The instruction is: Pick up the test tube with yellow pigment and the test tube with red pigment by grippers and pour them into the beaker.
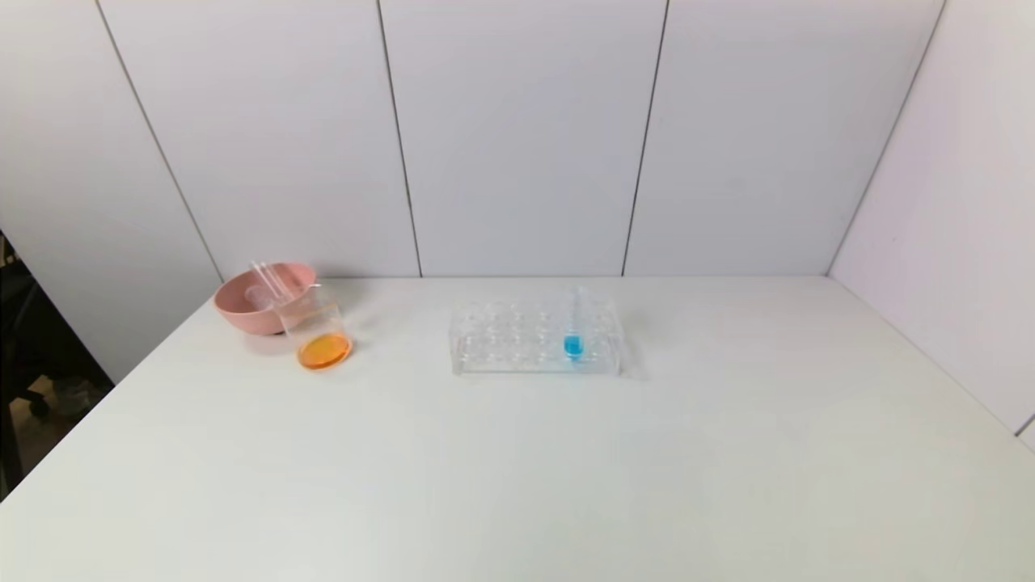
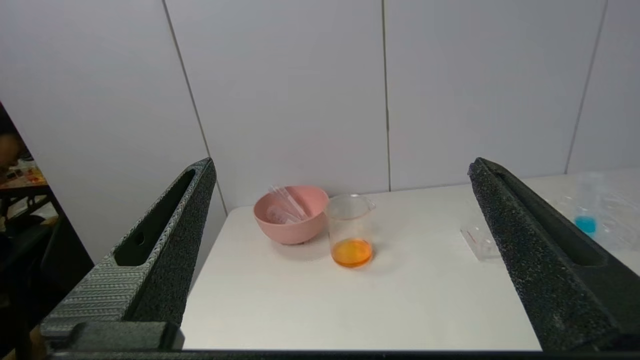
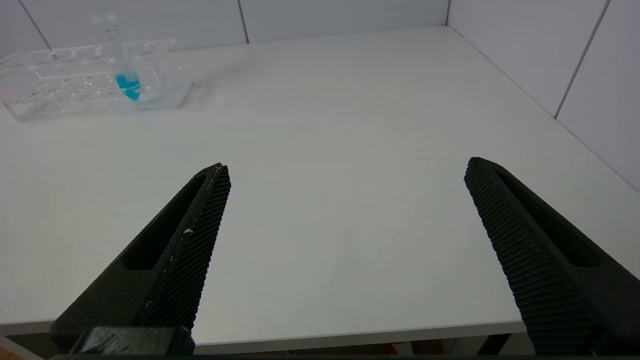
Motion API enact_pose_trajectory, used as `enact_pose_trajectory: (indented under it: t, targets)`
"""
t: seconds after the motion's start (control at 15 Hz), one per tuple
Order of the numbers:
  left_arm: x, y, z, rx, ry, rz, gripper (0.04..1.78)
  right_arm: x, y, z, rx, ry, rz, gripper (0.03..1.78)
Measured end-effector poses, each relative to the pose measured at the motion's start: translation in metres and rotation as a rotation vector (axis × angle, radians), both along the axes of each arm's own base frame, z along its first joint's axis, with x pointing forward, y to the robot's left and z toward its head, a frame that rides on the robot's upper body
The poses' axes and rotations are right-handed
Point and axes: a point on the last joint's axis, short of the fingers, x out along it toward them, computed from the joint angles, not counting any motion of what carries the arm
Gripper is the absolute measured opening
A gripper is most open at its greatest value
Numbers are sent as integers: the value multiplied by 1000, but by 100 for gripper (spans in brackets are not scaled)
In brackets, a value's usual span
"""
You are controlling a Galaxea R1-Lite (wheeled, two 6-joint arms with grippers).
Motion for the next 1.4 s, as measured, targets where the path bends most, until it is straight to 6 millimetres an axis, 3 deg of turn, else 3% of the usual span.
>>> enact_pose_trajectory:
  t: [0.13,0.4,0.67,0.8,0.93,1.4]
  targets:
    - [-24,0,-18,5,26,-34,176,0,0,0,0,0,0,171]
    - [-52,1,-48,9,-31,-46,176,0,0,0,0,0,0,171]
    - [-32,3,-103,-39,45,33,176,0,0,0,0,0,0,171]
    - [-19,3,-136,-51,159,47,176,0,0,0,0,0,0,171]
    - [-16,3,-156,-89,282,25,176,0,0,0,0,0,0,171]
    - [-15,3,-160,-190,292,28,176,0,0,0,0,0,0,171]
